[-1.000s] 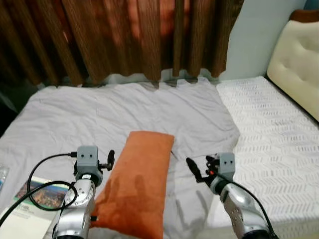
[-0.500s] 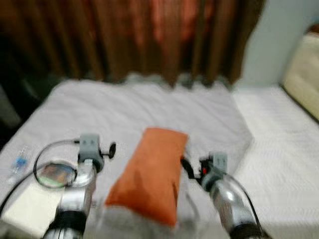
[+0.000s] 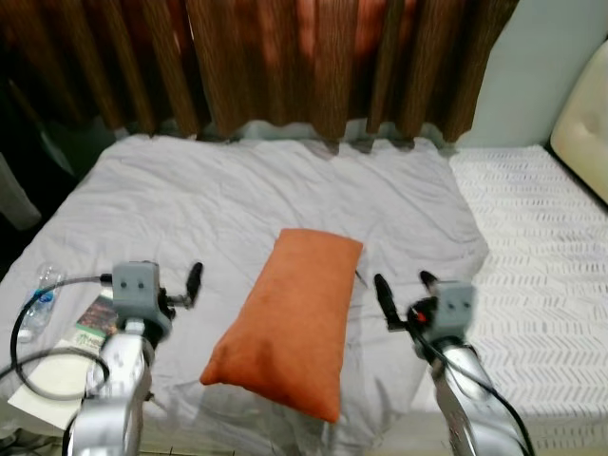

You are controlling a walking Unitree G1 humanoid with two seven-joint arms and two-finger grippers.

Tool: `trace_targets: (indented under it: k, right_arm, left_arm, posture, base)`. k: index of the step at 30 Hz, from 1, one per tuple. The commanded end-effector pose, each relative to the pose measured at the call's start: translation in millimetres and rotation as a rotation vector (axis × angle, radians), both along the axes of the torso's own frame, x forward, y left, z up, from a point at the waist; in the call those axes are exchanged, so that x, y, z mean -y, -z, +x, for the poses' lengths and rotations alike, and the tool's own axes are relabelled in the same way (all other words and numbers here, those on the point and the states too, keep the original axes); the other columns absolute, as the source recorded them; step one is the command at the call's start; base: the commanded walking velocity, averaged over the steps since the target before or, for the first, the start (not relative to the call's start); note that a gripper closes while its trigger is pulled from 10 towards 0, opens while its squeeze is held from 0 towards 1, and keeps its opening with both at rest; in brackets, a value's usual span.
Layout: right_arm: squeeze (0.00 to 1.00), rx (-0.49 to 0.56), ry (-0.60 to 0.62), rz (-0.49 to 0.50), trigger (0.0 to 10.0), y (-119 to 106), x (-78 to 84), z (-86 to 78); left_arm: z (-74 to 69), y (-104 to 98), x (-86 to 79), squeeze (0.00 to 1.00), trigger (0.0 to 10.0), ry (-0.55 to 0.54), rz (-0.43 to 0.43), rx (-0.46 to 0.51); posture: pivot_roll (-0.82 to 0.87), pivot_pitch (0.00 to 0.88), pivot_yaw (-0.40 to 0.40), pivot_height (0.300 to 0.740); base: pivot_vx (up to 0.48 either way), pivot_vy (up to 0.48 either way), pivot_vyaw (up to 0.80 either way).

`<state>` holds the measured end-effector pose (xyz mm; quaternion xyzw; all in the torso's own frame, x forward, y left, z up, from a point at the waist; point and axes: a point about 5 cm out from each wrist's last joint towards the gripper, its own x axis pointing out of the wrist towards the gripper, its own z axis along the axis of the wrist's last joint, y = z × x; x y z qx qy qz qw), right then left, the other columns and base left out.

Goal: Clean up the room

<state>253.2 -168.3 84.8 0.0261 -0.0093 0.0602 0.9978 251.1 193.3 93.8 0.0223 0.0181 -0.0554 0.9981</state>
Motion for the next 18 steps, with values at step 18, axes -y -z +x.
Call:
trace_targets:
  k: [18]
  right_arm:
    - [0.0, -0.089, -0.022, -0.003, 10.0, 9.4, 2.0, 21.3]
  left_arm:
    - [19.6, 11.2, 27.2, 0.0, 10.0, 0.044, -0.036, -0.056]
  posture:
    - [-0.01, 0.0, 0.02, 0.74]
  base:
    - [0.0, 0.24, -0.25]
